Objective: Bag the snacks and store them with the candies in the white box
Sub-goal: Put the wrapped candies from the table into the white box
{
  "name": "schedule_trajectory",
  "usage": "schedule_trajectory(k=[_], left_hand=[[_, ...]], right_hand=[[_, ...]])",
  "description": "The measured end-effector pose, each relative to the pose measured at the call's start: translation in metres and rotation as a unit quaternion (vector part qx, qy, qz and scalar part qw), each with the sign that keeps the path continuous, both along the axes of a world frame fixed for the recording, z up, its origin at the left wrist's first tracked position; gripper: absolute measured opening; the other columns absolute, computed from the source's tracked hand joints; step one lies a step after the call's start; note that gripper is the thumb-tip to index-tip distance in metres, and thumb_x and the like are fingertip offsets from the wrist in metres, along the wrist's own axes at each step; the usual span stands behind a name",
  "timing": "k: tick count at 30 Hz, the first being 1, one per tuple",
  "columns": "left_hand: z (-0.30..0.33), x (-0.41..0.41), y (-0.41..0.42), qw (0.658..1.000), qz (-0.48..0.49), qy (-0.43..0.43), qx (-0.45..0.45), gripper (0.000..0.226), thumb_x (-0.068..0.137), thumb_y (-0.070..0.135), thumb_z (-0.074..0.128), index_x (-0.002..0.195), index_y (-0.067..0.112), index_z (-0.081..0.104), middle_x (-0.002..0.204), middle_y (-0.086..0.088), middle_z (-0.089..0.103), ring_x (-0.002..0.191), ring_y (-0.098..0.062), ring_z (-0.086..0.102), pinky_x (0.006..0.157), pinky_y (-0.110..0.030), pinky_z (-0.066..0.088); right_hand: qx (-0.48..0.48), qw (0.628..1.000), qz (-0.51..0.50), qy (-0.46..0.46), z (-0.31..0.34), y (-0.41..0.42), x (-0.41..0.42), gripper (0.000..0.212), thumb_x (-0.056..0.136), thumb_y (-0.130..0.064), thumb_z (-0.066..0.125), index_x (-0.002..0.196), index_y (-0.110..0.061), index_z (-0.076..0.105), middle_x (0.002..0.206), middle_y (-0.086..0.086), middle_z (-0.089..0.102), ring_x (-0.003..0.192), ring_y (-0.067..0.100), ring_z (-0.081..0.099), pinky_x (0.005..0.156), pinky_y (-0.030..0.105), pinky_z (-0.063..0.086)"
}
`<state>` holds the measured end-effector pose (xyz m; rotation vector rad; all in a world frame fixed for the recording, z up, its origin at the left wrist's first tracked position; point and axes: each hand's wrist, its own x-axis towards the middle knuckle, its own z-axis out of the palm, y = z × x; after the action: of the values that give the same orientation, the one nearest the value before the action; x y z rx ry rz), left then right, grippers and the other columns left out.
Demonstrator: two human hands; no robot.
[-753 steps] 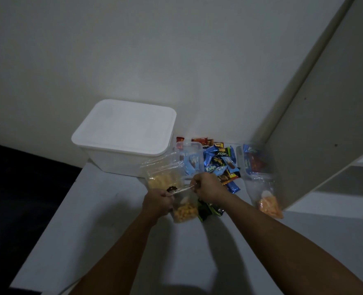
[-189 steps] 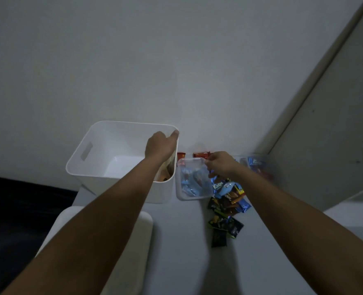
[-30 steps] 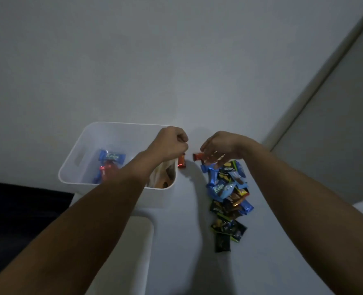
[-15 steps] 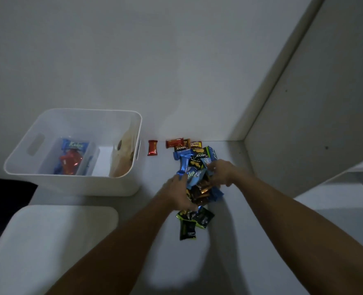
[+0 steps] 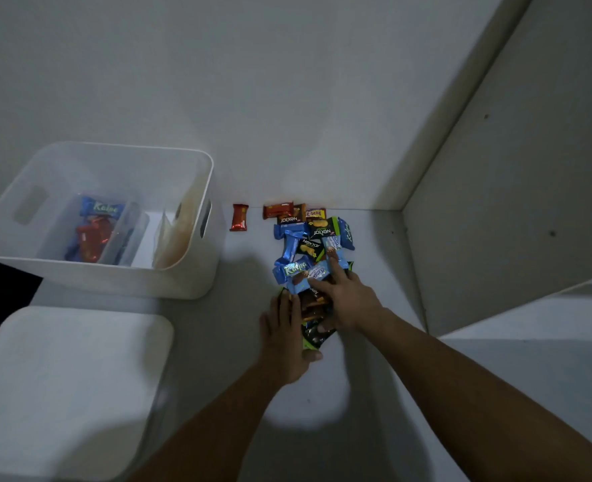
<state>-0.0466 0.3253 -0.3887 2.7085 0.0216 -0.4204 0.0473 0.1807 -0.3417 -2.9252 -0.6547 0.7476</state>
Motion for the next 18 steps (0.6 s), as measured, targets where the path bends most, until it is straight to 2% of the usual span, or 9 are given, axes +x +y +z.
schedule_trajectory(k=[2, 3, 5, 7, 10, 12, 14, 16, 18], left_hand=[[0.0, 0.0, 0.002, 0.999, 0.017, -0.037, -0.007, 0.109, 0.077, 0.049, 0.071, 0.153, 0.008, 0.003, 0.161, -0.014, 0.001, 0.148, -0.036, 0.002, 0.117, -0.052, 0.01], [-0.002, 0.0, 0.004, 0.998, 0.018, -0.062, 0.001, 0.106, 0.072, 0.044, 0.076, 0.151, 0.004, 0.018, 0.158, -0.017, 0.017, 0.145, -0.04, 0.018, 0.114, -0.054, 0.021], [-0.01, 0.0, 0.007, 0.995, 0.019, -0.095, 0.015, 0.1, 0.055, 0.038, 0.089, 0.137, 0.001, 0.046, 0.14, -0.02, 0.049, 0.125, -0.043, 0.05, 0.099, -0.054, 0.043], [-0.012, 0.0, 0.009, 0.994, 0.027, -0.105, 0.022, 0.087, 0.047, 0.031, 0.092, 0.122, 0.003, 0.059, 0.121, -0.019, 0.061, 0.107, -0.041, 0.062, 0.087, -0.049, 0.051], [-0.01, 0.002, 0.011, 0.989, 0.046, -0.139, 0.004, 0.062, 0.053, 0.022, 0.089, 0.107, 0.006, 0.063, 0.11, -0.018, 0.062, 0.098, -0.041, 0.062, 0.08, -0.048, 0.051], [-0.011, 0.002, 0.014, 0.985, 0.054, -0.162, -0.011, 0.058, 0.06, 0.023, 0.081, 0.11, 0.005, 0.059, 0.118, -0.02, 0.058, 0.105, -0.042, 0.058, 0.085, -0.049, 0.048], [-0.013, 0.001, 0.017, 0.984, 0.03, -0.176, -0.022, 0.074, 0.061, 0.029, 0.071, 0.128, 0.007, 0.048, 0.137, -0.021, 0.046, 0.123, -0.04, 0.046, 0.097, -0.049, 0.041], [-0.015, 0.001, 0.018, 0.984, -0.039, -0.175, -0.013, 0.092, 0.064, 0.043, 0.068, 0.145, 0.014, 0.033, 0.151, -0.02, 0.03, 0.137, -0.038, 0.031, 0.107, -0.049, 0.03], [-0.018, 0.003, 0.018, 0.983, -0.089, -0.16, 0.016, 0.095, 0.069, 0.056, 0.065, 0.149, 0.022, 0.027, 0.155, -0.021, 0.025, 0.141, -0.04, 0.025, 0.11, -0.053, 0.025]], right_hand=[[0.018, 1.0, -0.002, -0.016, 0.002, -0.003, 0.0, 0.084, 0.075, -0.044, 0.075, 0.146, -0.039, 0.031, 0.16, 0.009, 0.0, 0.137, 0.04, 0.027, 0.102, 0.051, 0.044], [0.027, 0.999, -0.008, -0.023, 0.003, -0.005, -0.001, 0.078, 0.076, -0.041, 0.075, 0.143, -0.038, 0.037, 0.159, 0.009, 0.007, 0.134, 0.039, 0.03, 0.101, 0.049, 0.044], [0.047, 0.998, -0.02, -0.04, 0.002, -0.009, -0.002, 0.067, 0.078, -0.035, 0.073, 0.139, -0.036, 0.044, 0.158, 0.007, 0.013, 0.131, 0.038, 0.035, 0.099, 0.047, 0.046], [0.065, 0.996, -0.032, -0.056, 0.0, -0.012, -0.005, 0.061, 0.081, -0.03, 0.071, 0.137, -0.036, 0.046, 0.157, 0.005, 0.015, 0.128, 0.036, 0.039, 0.097, 0.046, 0.048], [0.086, 0.993, -0.047, -0.061, -0.003, -0.017, -0.01, 0.066, 0.078, -0.029, 0.07, 0.137, -0.036, 0.042, 0.16, 0.003, 0.006, 0.133, 0.035, 0.032, 0.096, 0.049, 0.048], [0.096, 0.992, -0.059, -0.049, -0.005, -0.019, -0.013, 0.079, 0.068, -0.035, 0.073, 0.138, -0.035, 0.036, 0.161, -0.001, -0.01, 0.141, 0.035, 0.016, 0.096, 0.056, 0.046], [0.088, 0.994, -0.054, -0.037, -0.008, -0.02, -0.014, 0.098, 0.058, -0.047, 0.078, 0.14, -0.036, 0.027, 0.158, -0.002, -0.02, 0.142, 0.037, 0.005, 0.094, 0.063, 0.044], [0.057, 0.997, -0.032, -0.03, -0.012, -0.022, -0.015, 0.116, 0.049, -0.062, 0.079, 0.144, -0.039, 0.015, 0.157, 0.001, -0.022, 0.14, 0.04, 0.004, 0.092, 0.066, 0.044], [0.018, 0.999, -0.016, -0.024, -0.018, -0.023, -0.015, 0.122, 0.046, -0.07, 0.077, 0.144, -0.043, 0.01, 0.158, 0.005, -0.021, 0.139, 0.042, 0.006, 0.095, 0.065, 0.042]])
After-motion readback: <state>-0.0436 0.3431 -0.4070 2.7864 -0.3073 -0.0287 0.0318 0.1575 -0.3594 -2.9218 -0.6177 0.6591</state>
